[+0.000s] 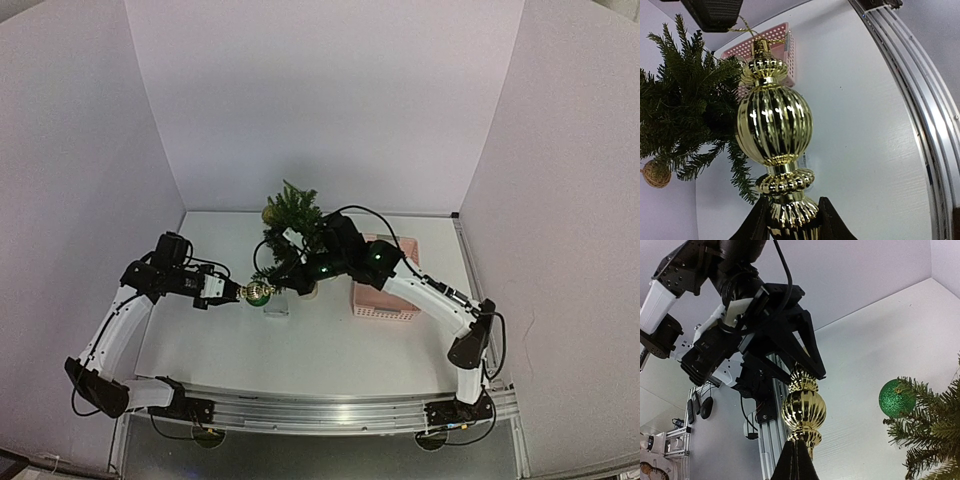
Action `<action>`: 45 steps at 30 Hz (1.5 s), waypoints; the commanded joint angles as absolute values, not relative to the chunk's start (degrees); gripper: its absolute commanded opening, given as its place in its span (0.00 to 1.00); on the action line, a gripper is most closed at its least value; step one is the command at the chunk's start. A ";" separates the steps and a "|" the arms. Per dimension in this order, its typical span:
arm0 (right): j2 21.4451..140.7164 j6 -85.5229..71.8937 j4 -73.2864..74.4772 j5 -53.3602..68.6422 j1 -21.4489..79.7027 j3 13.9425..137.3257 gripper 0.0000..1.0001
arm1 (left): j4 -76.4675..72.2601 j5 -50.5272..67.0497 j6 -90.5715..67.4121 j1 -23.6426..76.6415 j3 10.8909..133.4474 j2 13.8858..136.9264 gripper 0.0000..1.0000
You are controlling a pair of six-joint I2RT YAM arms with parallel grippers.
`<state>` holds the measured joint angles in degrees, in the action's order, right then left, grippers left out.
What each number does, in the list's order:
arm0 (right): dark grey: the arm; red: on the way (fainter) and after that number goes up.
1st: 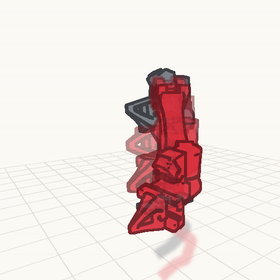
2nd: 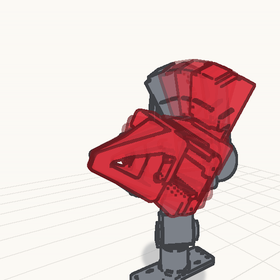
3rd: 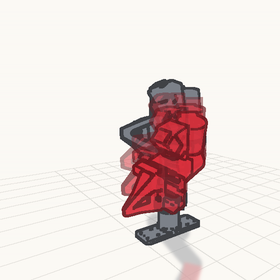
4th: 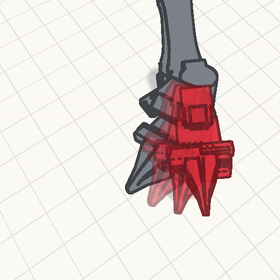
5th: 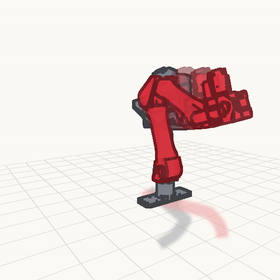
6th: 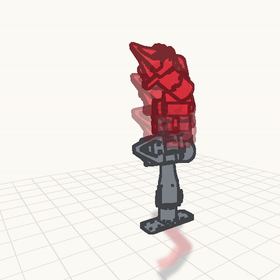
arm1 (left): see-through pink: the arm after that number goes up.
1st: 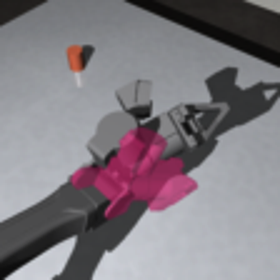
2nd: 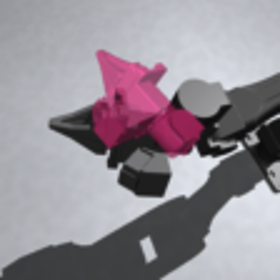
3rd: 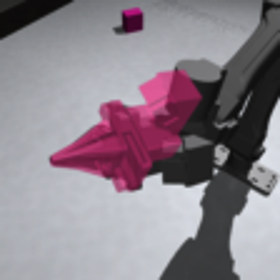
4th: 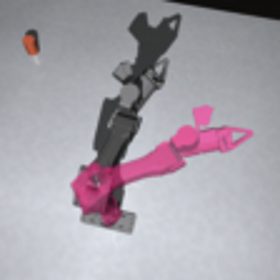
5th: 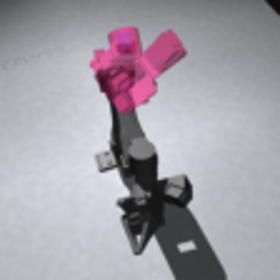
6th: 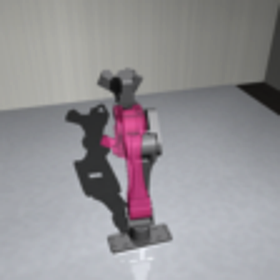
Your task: Decorate the small christmas tree
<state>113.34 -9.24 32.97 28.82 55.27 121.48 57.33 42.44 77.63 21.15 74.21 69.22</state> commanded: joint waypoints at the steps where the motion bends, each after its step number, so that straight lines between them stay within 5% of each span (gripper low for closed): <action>1: 108.16 -8.70 30.66 25.85 55.06 118.99 0.00 | 55.25 47.47 69.49 22.79 73.83 70.71 0.09; 10: 106.45 -9.18 29.41 25.64 55.06 117.62 0.00 | 51.87 51.24 62.62 23.26 73.45 73.49 0.23; 16: 106.12 -10.13 28.87 26.32 55.07 117.07 0.00 | 50.16 52.13 60.82 23.38 73.27 73.92 0.62; 22: 107.40 -11.34 27.82 27.17 55.07 117.53 0.00 | 50.72 52.15 59.63 23.38 75.85 74.23 0.77; 26: 107.36 -11.66 27.66 26.42 55.03 117.15 0.00 | 48.24 54.82 52.40 23.40 79.02 74.93 0.76; 34: 105.69 -10.25 27.58 23.00 54.95 114.28 0.00 | 34.10 62.83 24.74 24.25 83.19 79.99 0.59; 45: 107.50 -9.87 27.19 22.00 54.74 117.00 0.00 | 30.02 66.93 23.22 27.13 83.17 82.91 0.43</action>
